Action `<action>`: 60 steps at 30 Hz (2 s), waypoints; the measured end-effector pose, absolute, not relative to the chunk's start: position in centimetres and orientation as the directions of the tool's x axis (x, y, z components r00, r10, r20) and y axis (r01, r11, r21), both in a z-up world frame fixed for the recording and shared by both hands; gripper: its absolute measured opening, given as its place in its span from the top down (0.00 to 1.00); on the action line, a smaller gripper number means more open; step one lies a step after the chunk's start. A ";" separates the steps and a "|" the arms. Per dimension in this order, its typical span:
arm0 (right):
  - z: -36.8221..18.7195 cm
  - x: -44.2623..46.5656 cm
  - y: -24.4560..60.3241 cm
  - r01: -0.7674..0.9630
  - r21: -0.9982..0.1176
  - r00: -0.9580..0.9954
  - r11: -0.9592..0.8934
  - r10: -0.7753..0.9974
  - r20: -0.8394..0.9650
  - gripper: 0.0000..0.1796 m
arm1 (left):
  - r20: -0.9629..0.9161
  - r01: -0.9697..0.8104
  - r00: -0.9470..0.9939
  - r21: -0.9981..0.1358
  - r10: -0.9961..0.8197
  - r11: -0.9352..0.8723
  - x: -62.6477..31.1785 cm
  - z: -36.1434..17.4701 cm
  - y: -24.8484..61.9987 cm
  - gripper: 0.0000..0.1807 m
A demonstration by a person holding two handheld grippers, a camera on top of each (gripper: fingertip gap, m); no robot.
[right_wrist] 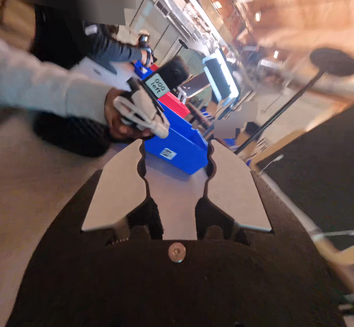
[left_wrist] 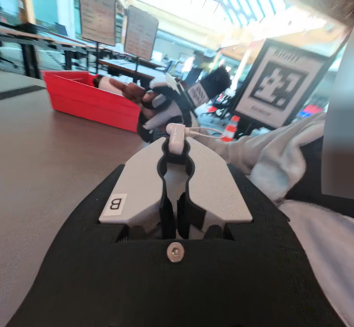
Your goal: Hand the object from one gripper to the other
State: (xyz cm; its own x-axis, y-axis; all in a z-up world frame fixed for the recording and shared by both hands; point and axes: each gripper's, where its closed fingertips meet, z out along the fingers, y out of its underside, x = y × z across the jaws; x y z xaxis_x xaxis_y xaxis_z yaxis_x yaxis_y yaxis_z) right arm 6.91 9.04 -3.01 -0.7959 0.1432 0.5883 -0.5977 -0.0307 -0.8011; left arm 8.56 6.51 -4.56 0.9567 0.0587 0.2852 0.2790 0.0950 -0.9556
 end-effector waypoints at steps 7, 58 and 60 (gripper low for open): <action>-5.3 10.4 7.0 -0.950 -0.301 -0.291 0.083 0.109 0.950 0.77 | 0.345 0.345 0.938 -0.938 -0.041 0.013 10.2 -5.9 8.0 0.92; -6.3 10.4 6.9 -0.959 -0.250 -0.243 0.133 0.062 0.968 0.92 | 0.399 0.396 0.912 -0.917 -0.097 -0.052 11.3 -6.6 8.5 0.93; -6.2 10.6 6.9 -0.951 -0.286 -0.281 0.119 0.051 0.958 0.92 | 0.383 0.380 0.917 -0.924 -0.112 -0.047 11.6 -6.4 8.5 0.92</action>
